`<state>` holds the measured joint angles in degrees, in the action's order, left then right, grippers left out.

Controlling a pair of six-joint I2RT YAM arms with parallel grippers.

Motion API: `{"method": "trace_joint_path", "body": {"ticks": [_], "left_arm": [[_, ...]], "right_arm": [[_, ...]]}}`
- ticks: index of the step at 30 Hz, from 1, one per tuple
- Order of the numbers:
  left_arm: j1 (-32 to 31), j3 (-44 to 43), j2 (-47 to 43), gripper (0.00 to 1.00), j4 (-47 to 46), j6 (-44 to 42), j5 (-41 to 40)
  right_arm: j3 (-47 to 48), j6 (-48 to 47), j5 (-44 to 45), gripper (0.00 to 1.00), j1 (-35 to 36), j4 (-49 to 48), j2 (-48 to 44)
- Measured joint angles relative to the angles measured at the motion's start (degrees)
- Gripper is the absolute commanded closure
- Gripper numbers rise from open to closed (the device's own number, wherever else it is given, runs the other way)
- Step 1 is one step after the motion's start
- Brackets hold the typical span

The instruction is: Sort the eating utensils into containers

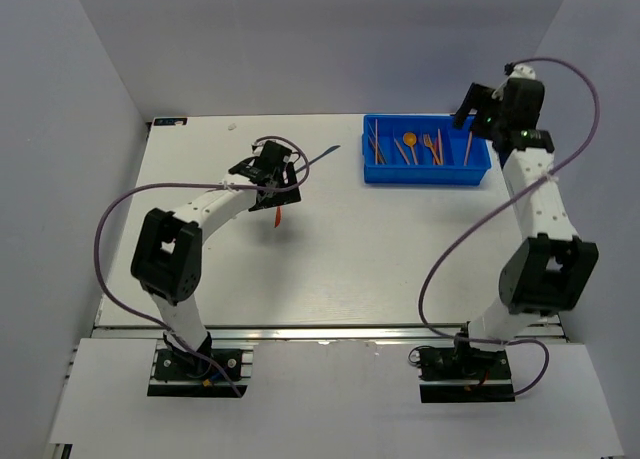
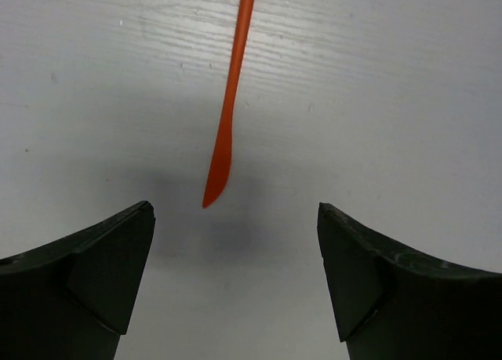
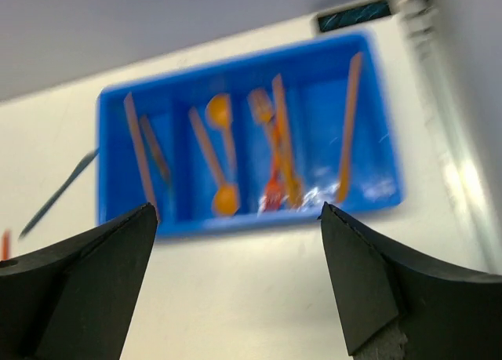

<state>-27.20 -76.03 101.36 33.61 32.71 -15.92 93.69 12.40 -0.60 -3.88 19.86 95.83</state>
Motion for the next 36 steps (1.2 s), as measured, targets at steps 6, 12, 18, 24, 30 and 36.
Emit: {"method": "trace_joint_path", "body": {"ticks": [6,12,18,24,30,36], "left_arm": [[2.45,-5.97,9.29,0.25,1.57,-0.79,0.04],[5.05,-13.03,17.51,0.3,1.75,-5.01,3.32],[6.73,-27.04,27.96,0.37,2.38,-9.01,4.81],[7.72,-35.15,34.01,0.63,4.11,-10.97,4.22],[8.02,-35.28,34.16,0.84,4.63,-11.15,3.82],[7.96,-26.69,29.59,1.0,0.63,-9.38,2.45]], "right_arm": [[-23.3,1.6,-3.93,0.11,9.03,-2.67,-12.31],[-33.57,3.21,-5.38,0.11,15.04,-2.45,-16.11],[-34.27,4.81,-6.01,0.11,18.08,-5.05,-17.75],[-36.54,6.49,-9.27,0.11,18.1,-6.56,-17.77],[-36.81,6.95,-11.28,0.11,18.12,-6.73,-18.4],[-37.16,7.89,-14.19,0.11,18.1,-8.9,-20.15]]}}
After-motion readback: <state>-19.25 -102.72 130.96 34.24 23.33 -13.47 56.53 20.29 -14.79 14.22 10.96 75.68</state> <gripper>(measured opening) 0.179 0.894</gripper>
